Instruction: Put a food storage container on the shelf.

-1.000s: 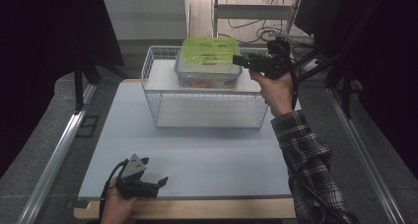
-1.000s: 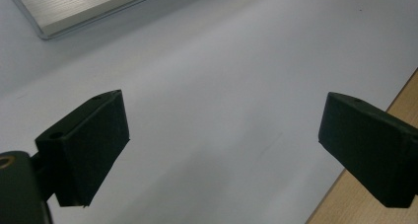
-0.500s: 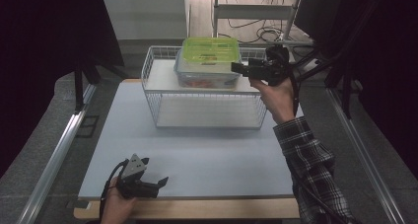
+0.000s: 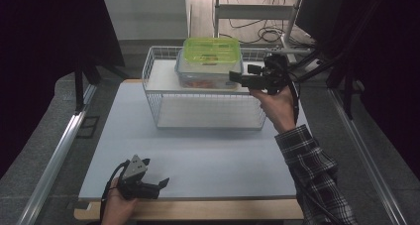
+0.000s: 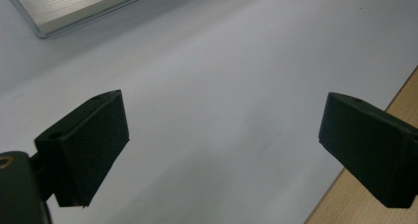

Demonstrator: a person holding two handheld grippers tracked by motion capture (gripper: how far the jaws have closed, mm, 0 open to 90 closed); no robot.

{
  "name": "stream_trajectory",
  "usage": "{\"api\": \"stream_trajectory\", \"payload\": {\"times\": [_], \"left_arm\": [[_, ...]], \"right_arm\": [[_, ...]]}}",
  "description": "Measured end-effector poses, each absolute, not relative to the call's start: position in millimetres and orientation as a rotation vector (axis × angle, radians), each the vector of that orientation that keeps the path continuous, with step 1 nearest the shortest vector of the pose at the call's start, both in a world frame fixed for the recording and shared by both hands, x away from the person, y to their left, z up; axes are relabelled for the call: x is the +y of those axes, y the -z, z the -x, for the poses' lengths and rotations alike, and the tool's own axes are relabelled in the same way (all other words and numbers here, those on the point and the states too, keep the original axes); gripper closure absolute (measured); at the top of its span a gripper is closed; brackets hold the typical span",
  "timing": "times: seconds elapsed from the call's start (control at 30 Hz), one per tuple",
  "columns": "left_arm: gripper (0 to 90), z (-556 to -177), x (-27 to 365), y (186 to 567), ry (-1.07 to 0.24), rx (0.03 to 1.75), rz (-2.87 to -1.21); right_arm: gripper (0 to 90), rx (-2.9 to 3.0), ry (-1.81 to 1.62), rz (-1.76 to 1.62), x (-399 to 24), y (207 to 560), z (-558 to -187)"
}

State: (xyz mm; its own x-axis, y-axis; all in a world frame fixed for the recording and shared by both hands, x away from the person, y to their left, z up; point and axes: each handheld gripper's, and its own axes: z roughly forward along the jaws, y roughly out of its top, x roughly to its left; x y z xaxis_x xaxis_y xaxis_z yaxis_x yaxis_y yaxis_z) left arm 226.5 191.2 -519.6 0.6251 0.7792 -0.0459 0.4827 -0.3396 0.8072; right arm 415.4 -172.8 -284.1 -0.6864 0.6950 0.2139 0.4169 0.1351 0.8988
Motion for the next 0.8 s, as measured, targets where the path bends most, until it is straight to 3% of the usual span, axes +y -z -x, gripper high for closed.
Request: {"api": "stream_trajectory", "payload": {"times": [0.8], "left_arm": [[4.9, -227.0, 190.9, 520.6, -0.432, 0.991, -2.004]], "right_arm": [[10.7, 2.209, -1.523, -1.027, -169.0, 307.3, -398.3]]}}
